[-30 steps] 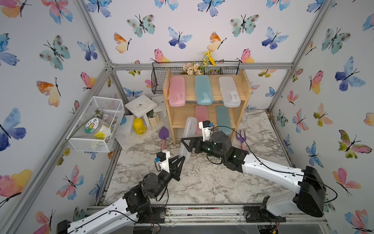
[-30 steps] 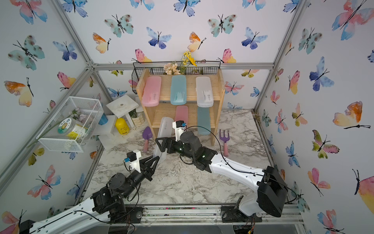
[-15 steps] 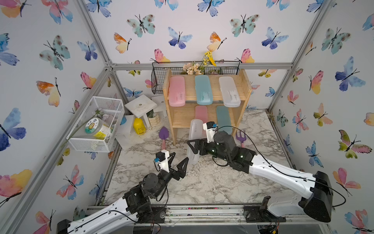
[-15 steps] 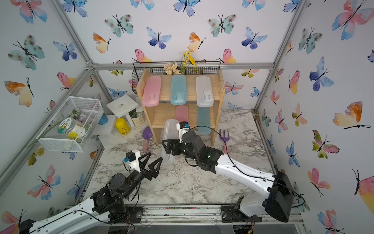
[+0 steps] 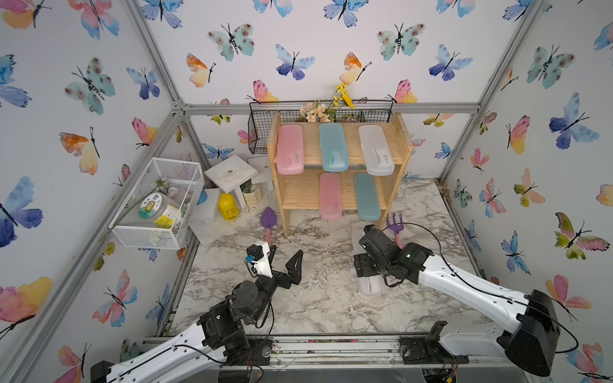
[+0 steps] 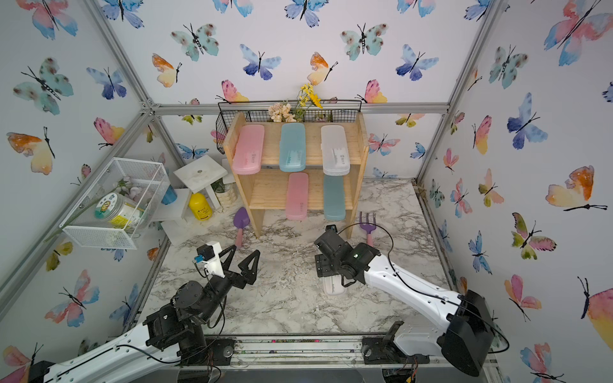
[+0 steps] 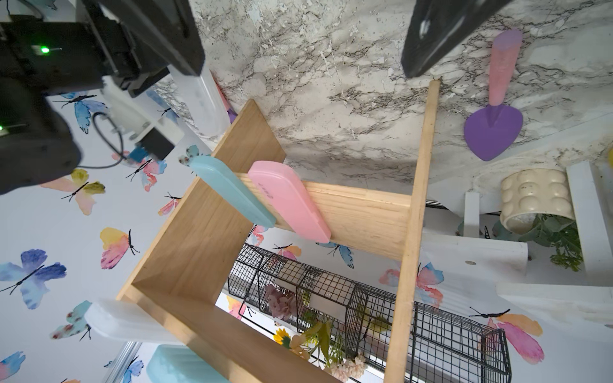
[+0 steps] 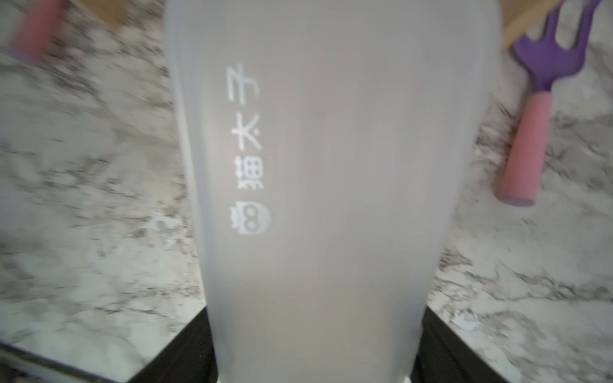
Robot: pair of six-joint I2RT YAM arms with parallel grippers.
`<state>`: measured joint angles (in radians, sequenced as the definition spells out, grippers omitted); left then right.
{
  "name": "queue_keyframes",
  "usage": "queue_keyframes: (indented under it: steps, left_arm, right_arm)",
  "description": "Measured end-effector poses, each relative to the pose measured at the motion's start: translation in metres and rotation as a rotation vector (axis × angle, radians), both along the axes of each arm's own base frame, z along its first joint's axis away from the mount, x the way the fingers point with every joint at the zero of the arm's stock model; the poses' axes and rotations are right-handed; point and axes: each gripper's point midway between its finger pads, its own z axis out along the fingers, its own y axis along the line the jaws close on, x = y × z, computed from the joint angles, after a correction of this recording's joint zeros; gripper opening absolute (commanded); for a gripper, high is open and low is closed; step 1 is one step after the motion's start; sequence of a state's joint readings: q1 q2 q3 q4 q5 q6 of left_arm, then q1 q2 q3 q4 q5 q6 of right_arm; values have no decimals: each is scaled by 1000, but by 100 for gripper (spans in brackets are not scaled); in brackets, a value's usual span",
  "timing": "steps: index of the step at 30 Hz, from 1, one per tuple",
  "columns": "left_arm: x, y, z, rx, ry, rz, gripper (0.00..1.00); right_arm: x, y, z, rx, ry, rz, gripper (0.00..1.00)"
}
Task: Remove the pencil cases from the shelf
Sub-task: Place the pencil case at the center of the board.
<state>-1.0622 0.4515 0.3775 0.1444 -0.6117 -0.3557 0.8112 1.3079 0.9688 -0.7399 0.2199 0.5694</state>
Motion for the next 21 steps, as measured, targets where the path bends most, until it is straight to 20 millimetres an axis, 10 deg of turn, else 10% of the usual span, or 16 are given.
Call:
queue_keyframes:
  steps: [6, 21]
  left_arm:
    - [-1, 2, -10, 6, 12, 4, 99]
    - [2, 9, -18, 16, 18, 44, 99]
  right_arm:
    - [14, -49, -39, -95, 145, -99, 74]
    - [46, -88, -91, -138, 269, -118, 76]
